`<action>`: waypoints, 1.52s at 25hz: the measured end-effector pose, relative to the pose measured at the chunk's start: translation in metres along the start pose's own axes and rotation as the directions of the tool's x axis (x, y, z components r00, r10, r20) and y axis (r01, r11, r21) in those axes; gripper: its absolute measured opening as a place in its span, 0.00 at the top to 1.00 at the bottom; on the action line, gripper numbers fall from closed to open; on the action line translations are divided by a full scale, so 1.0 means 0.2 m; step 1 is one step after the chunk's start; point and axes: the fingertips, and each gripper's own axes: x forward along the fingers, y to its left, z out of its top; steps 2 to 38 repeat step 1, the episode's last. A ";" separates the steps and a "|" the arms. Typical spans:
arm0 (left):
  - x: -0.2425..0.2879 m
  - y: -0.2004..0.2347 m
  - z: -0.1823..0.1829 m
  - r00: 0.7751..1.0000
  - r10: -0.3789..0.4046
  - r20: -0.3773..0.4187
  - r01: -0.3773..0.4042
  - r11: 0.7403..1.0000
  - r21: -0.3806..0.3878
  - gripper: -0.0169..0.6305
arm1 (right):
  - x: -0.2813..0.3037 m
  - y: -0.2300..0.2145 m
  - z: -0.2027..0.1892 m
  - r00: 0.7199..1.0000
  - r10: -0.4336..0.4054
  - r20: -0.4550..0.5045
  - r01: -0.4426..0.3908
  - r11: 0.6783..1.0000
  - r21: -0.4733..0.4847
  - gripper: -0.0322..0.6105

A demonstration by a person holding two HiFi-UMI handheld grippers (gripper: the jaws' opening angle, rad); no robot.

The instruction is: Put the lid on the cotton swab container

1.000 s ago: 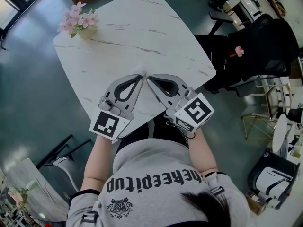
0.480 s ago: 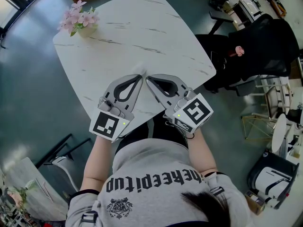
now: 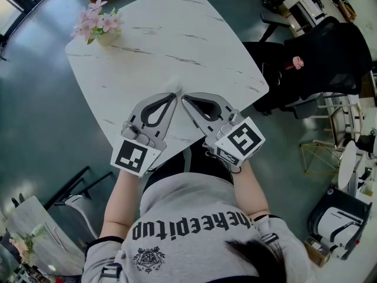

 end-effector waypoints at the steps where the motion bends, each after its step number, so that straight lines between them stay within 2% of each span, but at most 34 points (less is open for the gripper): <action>1: 0.00 0.00 0.00 1.000 0.002 0.001 -0.002 1.000 -0.001 0.95 | 0.00 0.00 0.00 1.000 0.000 0.000 0.000 1.000 0.000 0.94; 38: 0.00 0.00 0.00 1.000 0.002 0.001 -0.002 1.000 -0.001 0.95 | 0.00 0.00 0.00 1.000 0.000 0.000 0.000 1.000 0.000 0.94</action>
